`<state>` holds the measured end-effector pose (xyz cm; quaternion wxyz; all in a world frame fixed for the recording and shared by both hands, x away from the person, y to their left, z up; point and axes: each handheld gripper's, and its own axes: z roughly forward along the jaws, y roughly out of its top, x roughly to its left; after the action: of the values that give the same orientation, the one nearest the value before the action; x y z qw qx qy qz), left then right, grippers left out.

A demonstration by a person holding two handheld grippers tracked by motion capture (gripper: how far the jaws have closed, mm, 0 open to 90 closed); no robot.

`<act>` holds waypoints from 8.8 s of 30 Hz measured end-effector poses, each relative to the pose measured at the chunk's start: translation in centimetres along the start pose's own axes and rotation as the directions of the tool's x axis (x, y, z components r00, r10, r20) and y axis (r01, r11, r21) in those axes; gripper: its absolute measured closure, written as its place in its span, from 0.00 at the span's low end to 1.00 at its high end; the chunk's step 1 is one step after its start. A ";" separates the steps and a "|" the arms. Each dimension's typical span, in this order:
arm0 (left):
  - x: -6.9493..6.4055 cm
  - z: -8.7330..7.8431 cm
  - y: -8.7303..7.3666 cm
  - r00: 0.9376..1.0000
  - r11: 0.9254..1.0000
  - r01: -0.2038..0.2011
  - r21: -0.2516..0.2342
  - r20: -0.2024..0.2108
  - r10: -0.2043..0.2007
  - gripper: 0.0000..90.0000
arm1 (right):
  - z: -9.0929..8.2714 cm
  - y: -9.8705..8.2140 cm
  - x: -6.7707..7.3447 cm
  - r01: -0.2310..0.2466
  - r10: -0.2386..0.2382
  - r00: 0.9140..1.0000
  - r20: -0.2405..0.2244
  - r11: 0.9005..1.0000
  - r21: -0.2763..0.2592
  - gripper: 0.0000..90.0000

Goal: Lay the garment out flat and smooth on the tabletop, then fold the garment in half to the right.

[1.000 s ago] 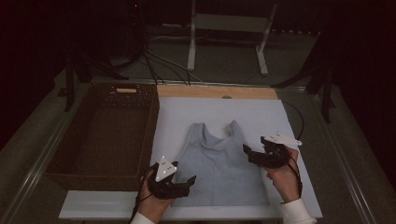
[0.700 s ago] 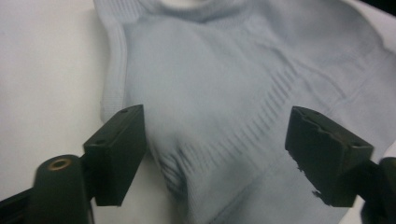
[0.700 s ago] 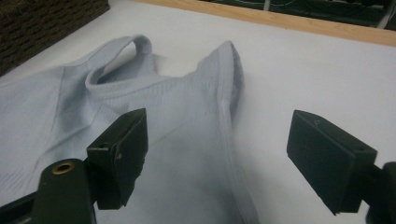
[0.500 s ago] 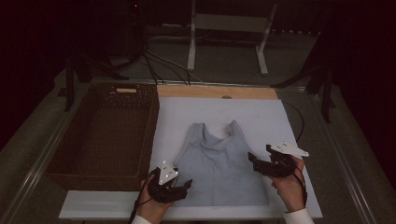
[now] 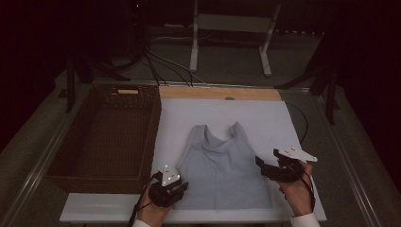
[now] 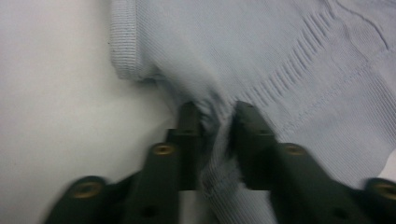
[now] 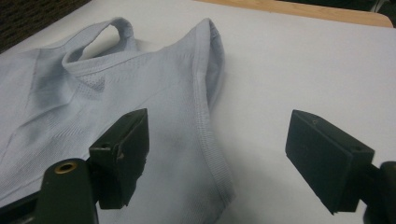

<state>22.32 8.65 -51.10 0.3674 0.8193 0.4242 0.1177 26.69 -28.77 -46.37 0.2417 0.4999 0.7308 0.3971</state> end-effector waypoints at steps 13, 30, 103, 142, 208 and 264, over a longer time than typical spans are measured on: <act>1.0 -2.1 -0.4 0.999 1.000 0.026 -0.016 -0.029 -0.026 0.94 | 0.5 0.3 -0.1 0.000 0.000 1.000 0.022 1.000 0.004 0.29; 1.5 -2.7 -0.8 0.998 0.999 0.045 -0.023 -0.040 -0.046 0.94 | 2.9 -1.1 1.5 0.012 0.008 0.996 -0.085 0.971 0.238 0.82; 0.5 -3.0 -0.9 0.998 0.997 0.057 -0.043 -0.003 -0.058 0.93 | 0.8 -2.5 1.9 -0.057 0.069 0.997 -0.019 0.934 0.353 0.96; 1.0 -3.3 -1.2 0.997 0.997 0.073 -0.040 -0.018 -0.073 0.93 | 2.8 -3.3 2.9 -0.010 0.020 1.000 -0.024 0.932 0.362 0.94; -2.8 1.9 2.7 0.996 0.997 0.033 -0.066 0.082 -0.028 0.93 | 1.5 -1.3 -3.8 -0.089 0.045 0.981 0.187 0.967 0.239 1.00; -1.2 3.7 4.1 0.990 0.984 0.096 -0.149 0.113 -0.080 0.13 | -4.0 -4.2 -2.3 -0.166 0.168 0.986 0.025 0.985 -0.051 0.17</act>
<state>25.95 4.36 -50.68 0.4565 0.7740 0.4295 0.0899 22.27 -33.07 -47.64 0.2304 0.5591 0.6727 0.4263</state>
